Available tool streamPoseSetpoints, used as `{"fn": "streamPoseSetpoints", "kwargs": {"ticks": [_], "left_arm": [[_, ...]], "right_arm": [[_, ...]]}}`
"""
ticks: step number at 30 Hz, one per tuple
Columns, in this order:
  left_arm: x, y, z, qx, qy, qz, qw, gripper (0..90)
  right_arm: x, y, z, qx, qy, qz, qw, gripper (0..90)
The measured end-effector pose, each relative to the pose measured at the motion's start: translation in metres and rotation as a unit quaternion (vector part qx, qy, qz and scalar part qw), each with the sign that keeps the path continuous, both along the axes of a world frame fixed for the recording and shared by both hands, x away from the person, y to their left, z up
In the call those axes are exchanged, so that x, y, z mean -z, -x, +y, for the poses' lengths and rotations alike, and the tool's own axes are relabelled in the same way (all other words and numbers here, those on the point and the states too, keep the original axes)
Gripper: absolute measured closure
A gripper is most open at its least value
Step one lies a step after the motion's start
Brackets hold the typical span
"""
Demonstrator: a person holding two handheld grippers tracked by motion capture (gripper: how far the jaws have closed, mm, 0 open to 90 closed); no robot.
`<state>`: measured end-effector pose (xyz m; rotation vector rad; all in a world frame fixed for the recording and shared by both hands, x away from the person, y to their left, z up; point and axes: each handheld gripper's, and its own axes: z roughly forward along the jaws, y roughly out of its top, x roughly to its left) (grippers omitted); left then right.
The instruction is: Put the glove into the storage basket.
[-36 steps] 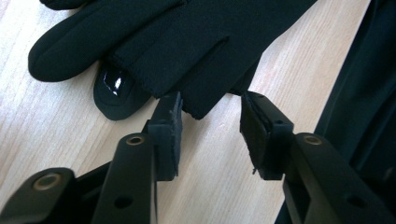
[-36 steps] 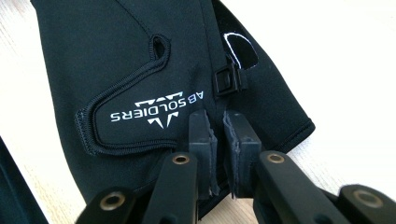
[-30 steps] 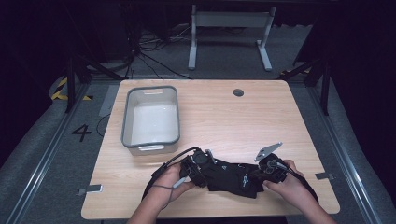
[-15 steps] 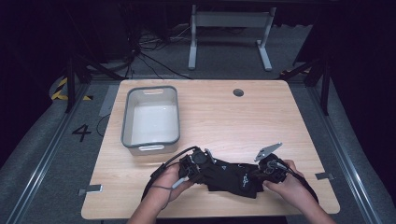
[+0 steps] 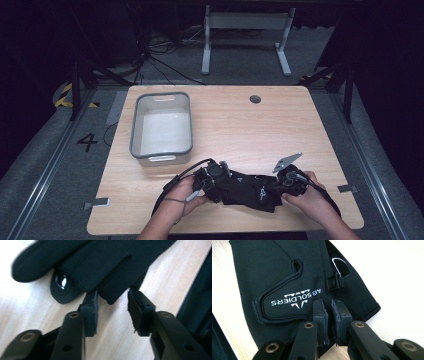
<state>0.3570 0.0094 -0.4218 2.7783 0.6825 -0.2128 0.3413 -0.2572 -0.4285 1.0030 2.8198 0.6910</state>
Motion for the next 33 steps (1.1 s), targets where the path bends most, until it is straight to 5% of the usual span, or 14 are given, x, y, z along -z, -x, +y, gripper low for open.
{"fn": "streamPoseSetpoints", "kwargs": {"ticks": [7, 20, 23, 33], "left_arm": [[-0.004, 0.003, -0.001, 0.009, -0.004, -0.024, 0.9997, 86.4], [-0.037, 0.021, -0.001, 0.024, 0.01, -0.069, 0.9973, 87.6], [-0.043, 0.028, -0.004, 0.034, 0.013, -0.072, 0.9968, 87.6], [-0.041, 0.036, -0.017, 0.062, 0.003, -0.067, 0.9958, 87.4]], "right_arm": [[0.0, 0.001, 0.001, -0.002, 0.003, -0.003, 1.0, 83.2], [-0.027, 0.008, -0.003, 0.001, -0.006, -0.056, 0.9984, 85.6], [-0.039, 0.009, -0.006, 0.004, -0.009, -0.078, 0.9969, 85.7], [-0.044, -0.001, -0.011, 0.013, -0.011, -0.086, 0.9961, 85.7]]}}
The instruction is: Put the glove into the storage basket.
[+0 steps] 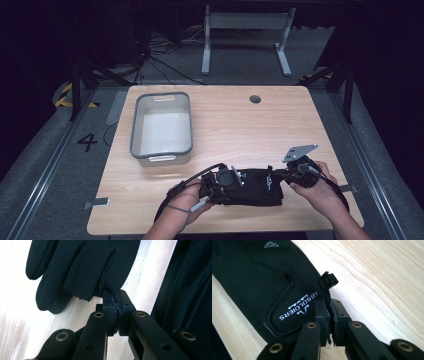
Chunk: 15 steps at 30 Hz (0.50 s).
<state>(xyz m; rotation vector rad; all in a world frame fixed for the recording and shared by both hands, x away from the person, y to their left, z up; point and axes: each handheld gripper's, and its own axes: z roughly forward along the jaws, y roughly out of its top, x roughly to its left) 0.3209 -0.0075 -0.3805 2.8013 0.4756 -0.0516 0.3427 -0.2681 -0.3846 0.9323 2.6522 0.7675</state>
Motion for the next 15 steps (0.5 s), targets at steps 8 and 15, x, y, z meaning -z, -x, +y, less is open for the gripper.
{"fn": "streamPoseSetpoints", "kwargs": {"ticks": [8, 15], "left_arm": [[0.007, -0.004, -0.001, -0.004, -0.007, 0.01, 0.9999, 87.4], [0.014, -0.007, -0.002, -0.004, -0.009, 0.017, 0.9998, 87.3]], "right_arm": [[0.009, -0.006, 0.002, -0.004, 0.004, 0.006, 1.0, 85.7], [0.012, -0.007, 0.002, -0.003, 0.007, 0.015, 0.9999, 85.6]]}}
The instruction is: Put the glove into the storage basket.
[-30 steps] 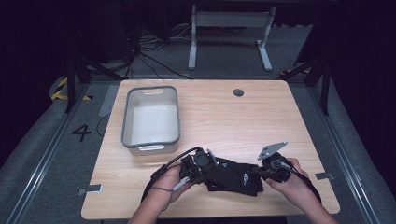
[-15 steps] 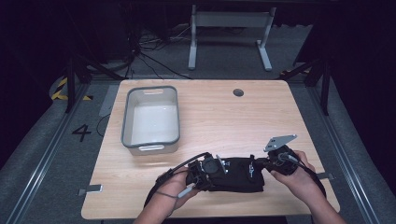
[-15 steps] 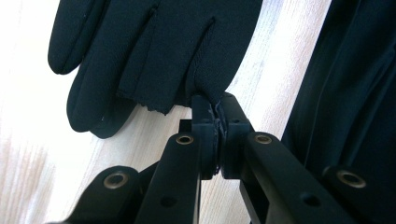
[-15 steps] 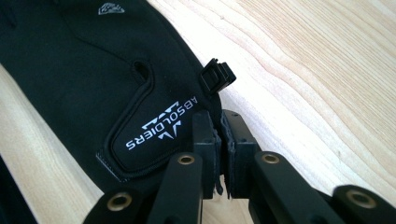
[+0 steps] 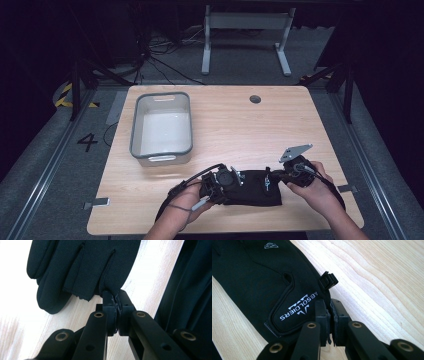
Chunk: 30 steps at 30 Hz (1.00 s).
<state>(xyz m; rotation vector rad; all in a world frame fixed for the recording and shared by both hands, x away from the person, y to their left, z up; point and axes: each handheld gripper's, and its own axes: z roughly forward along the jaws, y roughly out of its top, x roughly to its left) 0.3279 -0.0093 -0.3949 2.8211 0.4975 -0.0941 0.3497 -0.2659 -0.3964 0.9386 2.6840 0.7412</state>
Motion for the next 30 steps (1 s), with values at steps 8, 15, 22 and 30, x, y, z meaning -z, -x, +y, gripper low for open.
{"fn": "streamPoseSetpoints", "kwargs": {"ticks": [8, 15, 22, 30], "left_arm": [[0.008, -0.002, -0.003, 0.003, -0.006, 0.011, 0.9999, 87.0], [0.011, -0.005, 0.0, -0.001, 0.0, 0.023, 0.9997, 77.9], [-0.006, -0.011, 0.021, -0.021, 0.044, 0.032, 0.9983, 74.2], [-0.023, -0.02, 0.037, -0.068, 0.09, 0.001, 0.9936, 74.2]], "right_arm": [[0.003, -0.002, -0.001, 0.001, 0.0, 0.01, 0.9999, 85.0], [0.006, -0.004, -0.005, 0.01, -0.003, 0.02, 0.9997, 69.5], [-0.002, -0.002, -0.013, 0.022, -0.018, -0.002, 0.9996, 64.0], [-0.006, 0.003, -0.019, 0.031, -0.033, -0.004, 0.999, 63.6]]}}
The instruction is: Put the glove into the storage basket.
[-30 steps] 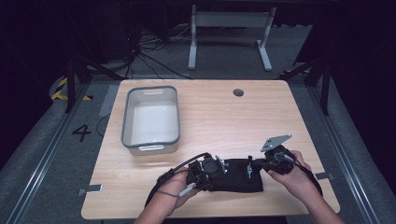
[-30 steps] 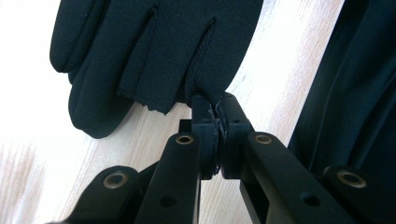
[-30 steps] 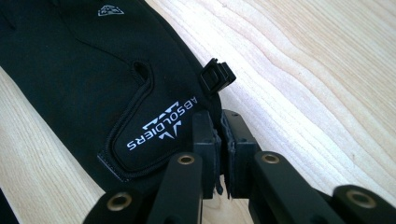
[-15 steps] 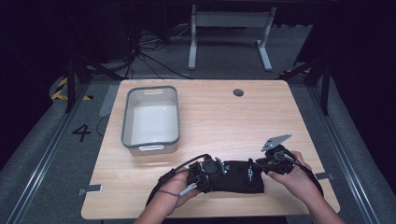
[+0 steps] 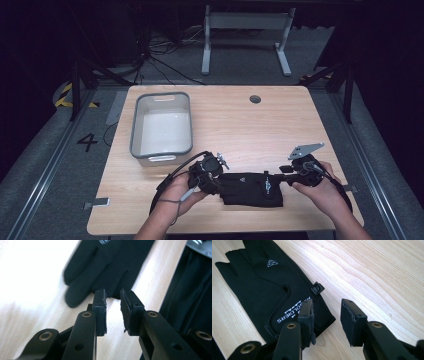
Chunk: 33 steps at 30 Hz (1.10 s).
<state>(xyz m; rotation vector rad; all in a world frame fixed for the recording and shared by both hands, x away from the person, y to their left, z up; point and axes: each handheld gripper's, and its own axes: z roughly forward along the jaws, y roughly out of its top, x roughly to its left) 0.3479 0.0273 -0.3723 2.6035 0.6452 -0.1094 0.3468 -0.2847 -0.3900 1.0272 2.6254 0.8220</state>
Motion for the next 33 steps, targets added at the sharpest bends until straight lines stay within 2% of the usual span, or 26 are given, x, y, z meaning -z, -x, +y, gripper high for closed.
{"fn": "streamPoseSetpoints", "kwargs": {"ticks": [2, 5, 10, 15, 23, 30, 33], "left_arm": [[-0.003, -0.002, 0.003, -0.018, 0.013, -0.007, 0.9997, 73.0], [-0.007, -0.005, 0.006, -0.031, 0.031, -0.016, 0.9989, 69.8], [-0.007, -0.006, 0.003, -0.034, 0.037, -0.031, 0.9982, 67.5], [-0.007, -0.007, -0.005, -0.022, 0.038, -0.041, 0.9982, 64.7], [-0.004, -0.008, -0.02, -0.01, 0.039, -0.042, 0.9983, 64.3], [0.007, -0.006, -0.039, 0.018, 0.043, -0.041, 0.9981, 65.9], [0.011, -0.007, -0.049, 0.026, 0.043, -0.041, 0.9979, 62.9]], "right_arm": [[-0.001, 0.001, -0.002, 0.003, -0.004, 0.0, 1.0, 63.7], [-0.002, 0.004, -0.005, 0.006, -0.006, 0.004, 1.0, 63.7], [-0.003, 0.006, -0.012, 0.013, -0.011, 0.006, 0.9998, 63.8], [-0.003, 0.007, -0.019, 0.021, -0.015, 0.009, 0.9996, 63.9], [0.002, 0.012, -0.025, 0.029, -0.016, 0.015, 0.9993, 63.5], [0.002, 0.014, -0.027, 0.031, -0.018, 0.013, 0.9993, 63.5], [0.002, 0.015, -0.029, 0.033, -0.018, 0.014, 0.9992, 63.1]]}}
